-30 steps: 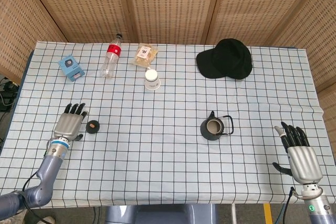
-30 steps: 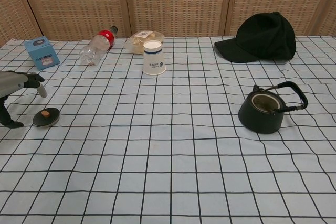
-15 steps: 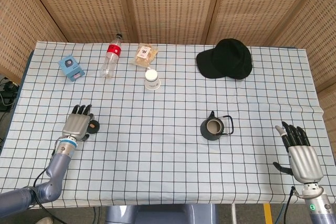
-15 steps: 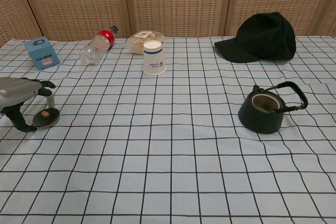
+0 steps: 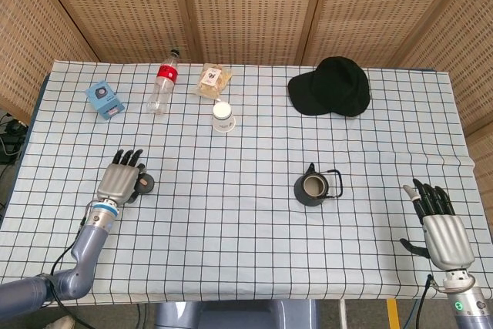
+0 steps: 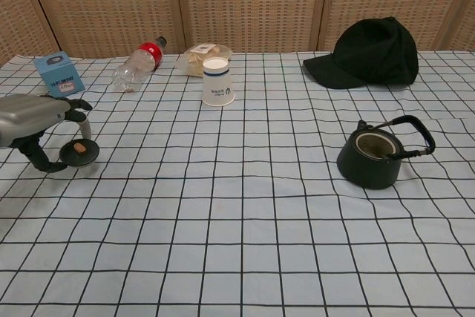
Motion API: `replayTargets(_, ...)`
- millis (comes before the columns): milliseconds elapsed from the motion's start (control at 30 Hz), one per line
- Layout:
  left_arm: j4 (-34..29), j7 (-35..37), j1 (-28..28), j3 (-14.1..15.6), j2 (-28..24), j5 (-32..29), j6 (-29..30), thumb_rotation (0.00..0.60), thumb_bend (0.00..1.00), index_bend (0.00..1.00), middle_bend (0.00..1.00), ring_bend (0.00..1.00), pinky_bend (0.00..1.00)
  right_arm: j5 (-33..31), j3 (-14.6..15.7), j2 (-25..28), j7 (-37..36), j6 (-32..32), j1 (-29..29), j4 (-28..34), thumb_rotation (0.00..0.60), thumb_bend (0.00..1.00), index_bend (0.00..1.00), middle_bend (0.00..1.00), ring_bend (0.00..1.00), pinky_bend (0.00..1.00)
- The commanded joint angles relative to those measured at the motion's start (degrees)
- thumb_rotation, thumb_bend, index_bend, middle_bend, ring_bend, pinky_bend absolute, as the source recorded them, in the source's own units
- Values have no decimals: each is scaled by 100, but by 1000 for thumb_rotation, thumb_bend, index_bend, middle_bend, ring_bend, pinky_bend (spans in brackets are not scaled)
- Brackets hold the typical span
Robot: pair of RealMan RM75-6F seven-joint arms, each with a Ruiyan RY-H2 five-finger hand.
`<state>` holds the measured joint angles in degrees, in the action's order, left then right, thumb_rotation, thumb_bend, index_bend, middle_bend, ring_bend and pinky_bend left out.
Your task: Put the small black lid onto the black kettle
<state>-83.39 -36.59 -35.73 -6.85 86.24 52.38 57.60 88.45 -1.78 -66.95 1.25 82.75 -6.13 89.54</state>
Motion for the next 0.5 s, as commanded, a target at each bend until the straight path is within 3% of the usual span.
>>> replayTargets(33,-218,-59,-107,-99,-87,58,93,600,400,400,0,0,0,-4,2,3,-12,-16,-5,-3,600,190,53,0,0,0)
replayTargets(267,-328,-440,-588,-414,138,-158,39,600,400,400,0,0,0,-62,-15,16,-120,-69,-21,-41,600,190,53,0,0,0)
replayTargets(500,355,-1025,-1593,-855,1037,-788,-386,600,399,383,0,0,0,-133,-45,58,-317,-120,-35,-86,600,190,53,0,0,0)
